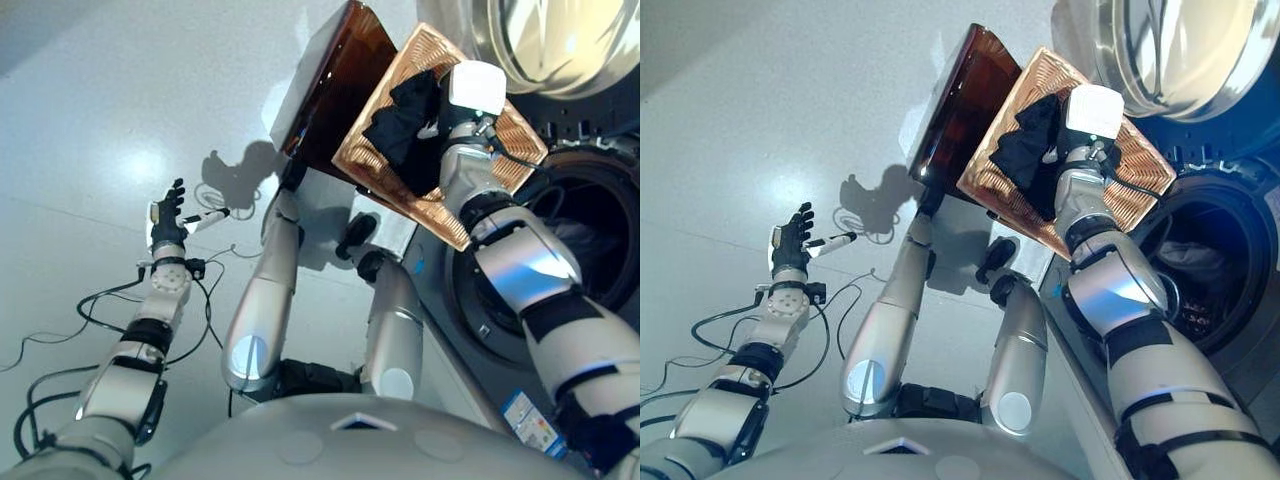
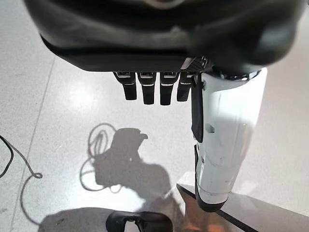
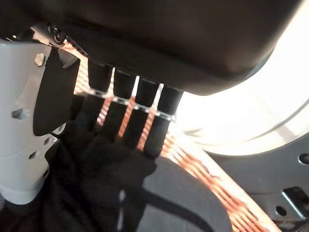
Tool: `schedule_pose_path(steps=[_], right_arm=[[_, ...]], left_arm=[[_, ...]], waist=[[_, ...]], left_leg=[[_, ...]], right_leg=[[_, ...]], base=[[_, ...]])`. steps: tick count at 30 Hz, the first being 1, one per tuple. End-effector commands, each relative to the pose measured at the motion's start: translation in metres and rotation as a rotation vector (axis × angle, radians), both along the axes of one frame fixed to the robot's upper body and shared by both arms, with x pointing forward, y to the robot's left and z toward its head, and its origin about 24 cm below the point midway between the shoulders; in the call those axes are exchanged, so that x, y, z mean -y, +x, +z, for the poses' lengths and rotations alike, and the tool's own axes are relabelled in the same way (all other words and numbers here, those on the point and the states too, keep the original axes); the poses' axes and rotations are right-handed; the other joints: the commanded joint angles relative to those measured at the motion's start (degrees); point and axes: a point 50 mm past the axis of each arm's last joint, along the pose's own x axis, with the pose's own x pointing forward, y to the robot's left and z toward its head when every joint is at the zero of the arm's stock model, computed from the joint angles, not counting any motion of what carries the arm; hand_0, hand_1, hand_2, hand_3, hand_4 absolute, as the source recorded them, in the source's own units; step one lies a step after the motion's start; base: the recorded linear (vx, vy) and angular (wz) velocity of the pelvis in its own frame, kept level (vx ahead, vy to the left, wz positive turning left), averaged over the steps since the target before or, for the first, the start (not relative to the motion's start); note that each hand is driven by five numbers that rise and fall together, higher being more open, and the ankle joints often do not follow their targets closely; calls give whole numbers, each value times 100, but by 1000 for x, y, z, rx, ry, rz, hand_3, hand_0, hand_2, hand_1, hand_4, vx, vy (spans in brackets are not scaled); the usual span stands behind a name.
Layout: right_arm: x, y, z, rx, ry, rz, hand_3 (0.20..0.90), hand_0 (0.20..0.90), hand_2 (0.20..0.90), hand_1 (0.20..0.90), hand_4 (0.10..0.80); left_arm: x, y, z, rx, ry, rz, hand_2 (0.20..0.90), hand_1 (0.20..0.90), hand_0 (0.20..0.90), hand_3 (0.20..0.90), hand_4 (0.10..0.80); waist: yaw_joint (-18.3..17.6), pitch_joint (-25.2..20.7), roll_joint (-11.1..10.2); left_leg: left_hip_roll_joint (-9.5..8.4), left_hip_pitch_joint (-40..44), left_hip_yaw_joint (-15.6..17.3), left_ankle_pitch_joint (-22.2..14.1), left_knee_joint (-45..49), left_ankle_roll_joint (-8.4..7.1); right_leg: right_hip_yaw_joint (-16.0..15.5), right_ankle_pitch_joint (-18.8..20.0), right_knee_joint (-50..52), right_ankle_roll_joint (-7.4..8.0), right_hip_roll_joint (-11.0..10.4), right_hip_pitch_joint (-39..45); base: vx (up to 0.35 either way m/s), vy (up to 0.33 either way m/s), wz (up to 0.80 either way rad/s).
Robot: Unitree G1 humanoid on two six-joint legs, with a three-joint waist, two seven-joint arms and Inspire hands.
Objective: Pick up the clothes and place them into the washing machine
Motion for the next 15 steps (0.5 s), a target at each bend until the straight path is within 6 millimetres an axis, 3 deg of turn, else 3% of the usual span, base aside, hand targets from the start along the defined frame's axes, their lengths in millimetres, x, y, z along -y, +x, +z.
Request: schedule_pose_path(steps=[1,13,15], right_arm=[[30,-15,-16,-32,-14,-89,200,200,200,200,300],[53,-33,-36,-41,57,-164,200,200,200,200,300],[55,-36,-40,-40,84,-169,200,200,200,200,300]], left_arm=[[-8,-15,-9,-27,48,15,900,900,900,900,800],[-15,-36,-35,-192,65,56,900,900,900,900,800],[-17,-40,-39,-219,62,65,900,900,900,900,800]], waist=[[26,-258,318],[-122,-585,116],[-175,-648,86]], left_leg=[[-453,182,471,-790,362,189],[-396,982,535,-675,-213,189],[-388,1091,538,-452,-381,204]], right_leg=[[200,693,-752,99,174,82],[327,929,-1474,140,201,920],[310,1162,-1731,121,192,1085]], base=[[4,12,5],[22,15,-4],[-38,43,-5]])
